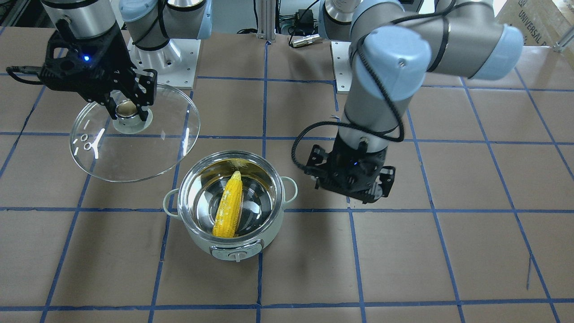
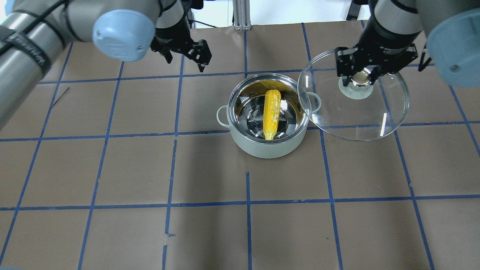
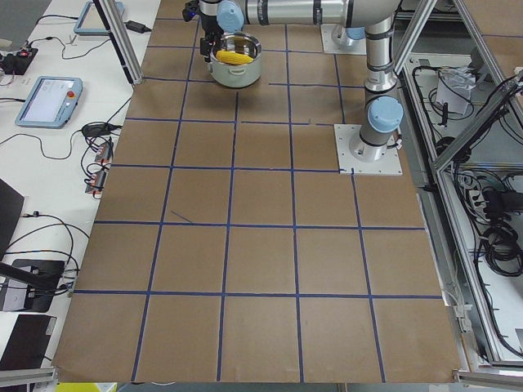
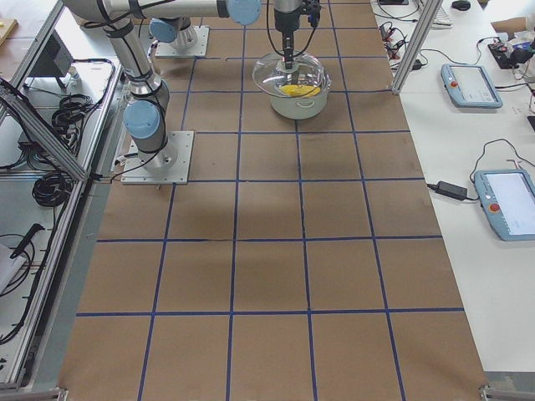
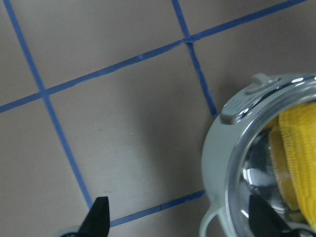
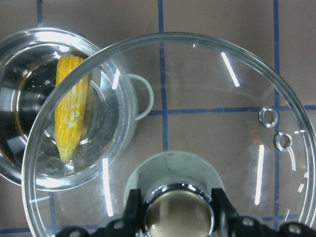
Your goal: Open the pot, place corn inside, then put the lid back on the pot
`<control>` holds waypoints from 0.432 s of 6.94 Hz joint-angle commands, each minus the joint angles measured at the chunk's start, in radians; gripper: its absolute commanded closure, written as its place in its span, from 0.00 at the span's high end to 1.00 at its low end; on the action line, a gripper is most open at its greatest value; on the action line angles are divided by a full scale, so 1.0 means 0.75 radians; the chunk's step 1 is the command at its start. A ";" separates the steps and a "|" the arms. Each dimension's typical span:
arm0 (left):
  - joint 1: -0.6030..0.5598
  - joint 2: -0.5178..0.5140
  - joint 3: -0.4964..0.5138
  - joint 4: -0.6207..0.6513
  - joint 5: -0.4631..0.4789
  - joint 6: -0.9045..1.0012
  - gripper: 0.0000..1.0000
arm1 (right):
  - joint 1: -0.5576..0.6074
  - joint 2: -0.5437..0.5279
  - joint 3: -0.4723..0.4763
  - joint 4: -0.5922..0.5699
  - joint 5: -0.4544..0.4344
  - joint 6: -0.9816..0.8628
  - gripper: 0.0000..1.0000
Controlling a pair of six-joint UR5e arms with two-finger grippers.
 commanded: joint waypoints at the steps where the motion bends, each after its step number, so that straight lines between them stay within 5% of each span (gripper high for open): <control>1: 0.174 0.356 -0.310 -0.013 -0.123 0.066 1.00 | 0.159 0.142 -0.042 -0.142 0.000 0.180 0.42; 3: 0.268 0.478 -0.332 -0.237 -0.124 0.070 1.00 | 0.235 0.297 -0.101 -0.183 0.006 0.218 0.41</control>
